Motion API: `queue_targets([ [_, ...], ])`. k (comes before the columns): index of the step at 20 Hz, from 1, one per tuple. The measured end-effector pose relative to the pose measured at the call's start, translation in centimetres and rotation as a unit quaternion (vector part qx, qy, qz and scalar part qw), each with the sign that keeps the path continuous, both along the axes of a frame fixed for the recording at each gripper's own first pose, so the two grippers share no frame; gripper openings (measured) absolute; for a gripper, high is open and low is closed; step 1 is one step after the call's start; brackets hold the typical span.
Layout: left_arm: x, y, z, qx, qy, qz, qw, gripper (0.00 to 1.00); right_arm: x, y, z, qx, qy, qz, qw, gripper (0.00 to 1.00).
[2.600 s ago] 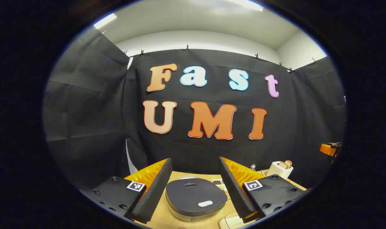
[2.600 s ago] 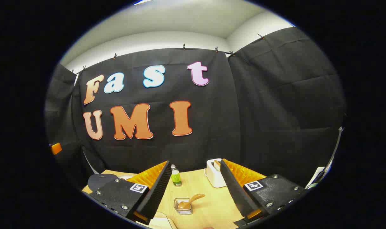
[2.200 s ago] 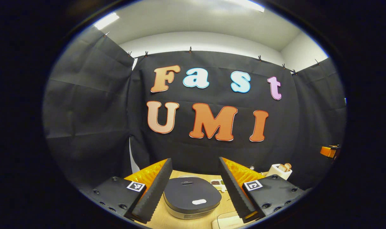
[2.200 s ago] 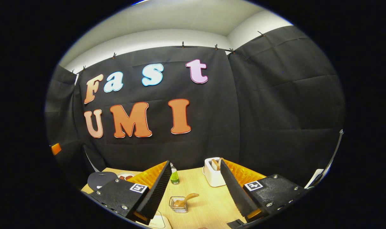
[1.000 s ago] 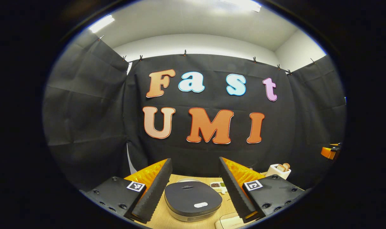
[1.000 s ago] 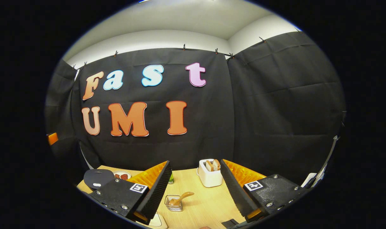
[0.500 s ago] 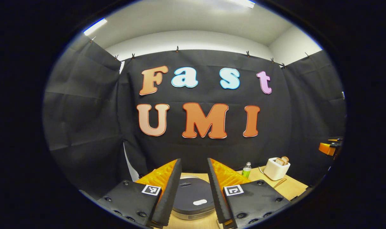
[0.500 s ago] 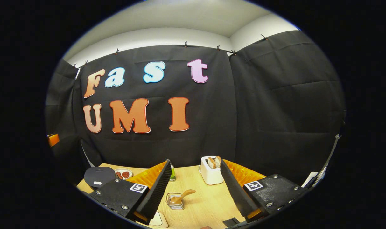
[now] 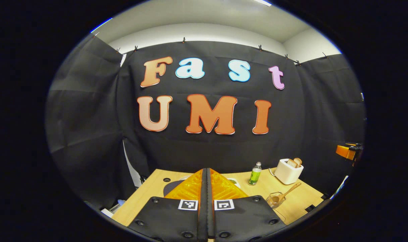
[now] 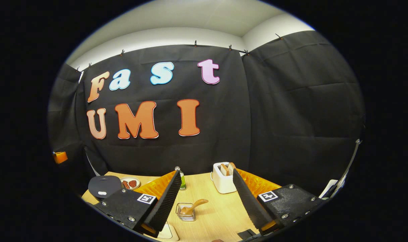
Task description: Close the left gripper, press the button to open the rice cooker; take a wooden spoon from the chopstick holder with the right hand, scoop a spoonful of rice and pour it into the rice cooker, then put the wooden spoon back into the chopstick holder.
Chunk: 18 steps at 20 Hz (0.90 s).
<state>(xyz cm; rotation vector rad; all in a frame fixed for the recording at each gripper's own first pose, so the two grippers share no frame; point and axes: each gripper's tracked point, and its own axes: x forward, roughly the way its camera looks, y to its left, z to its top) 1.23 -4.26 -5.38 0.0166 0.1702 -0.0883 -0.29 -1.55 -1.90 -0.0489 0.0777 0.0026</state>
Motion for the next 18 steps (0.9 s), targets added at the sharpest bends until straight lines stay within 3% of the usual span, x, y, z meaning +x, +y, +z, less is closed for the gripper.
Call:
queue_targets([
  [10,3.5,-0.5,-12.9,-0.005,0.142,-0.012,0.99,0.04,0.5,-0.1,-2.7,-0.004,0.037,-0.008,0.999,0.95],
  [11,3.8,-0.5,-13.9,-0.005,0.153,-0.013,0.988,0.04,0.6,-0.4,-2.9,-0.006,0.04,-0.012,0.999,1.0],
  [12,4.1,-0.6,-14.8,-0.004,0.163,-0.014,0.986,0.0,0.6,-0.6,-3.1,-0.006,0.042,-0.015,0.999,1.0],
  [15,4.8,-0.9,-17.3,-0.001,0.194,-0.019,0.981,0.04,0.5,-1.3,-3.6,-0.005,0.05,-0.025,0.998,1.0],
  [16,4.9,-1.0,-18.2,0.003,0.203,-0.02,0.979,0.04,0.5,-1.4,-3.8,-0.006,0.052,-0.027,0.998,0.95],
  [17,5.1,-1.0,-18.7,0.007,0.209,-0.022,0.978,0.04,0.4,-1.6,-3.9,-0.007,0.054,-0.03,0.998,1.0],
  [18,5.2,-1.0,-19.3,0.013,0.213,-0.022,0.977,0.04,0.4,-1.9,-4.0,-0.008,0.056,-0.033,0.998,0.95],
])
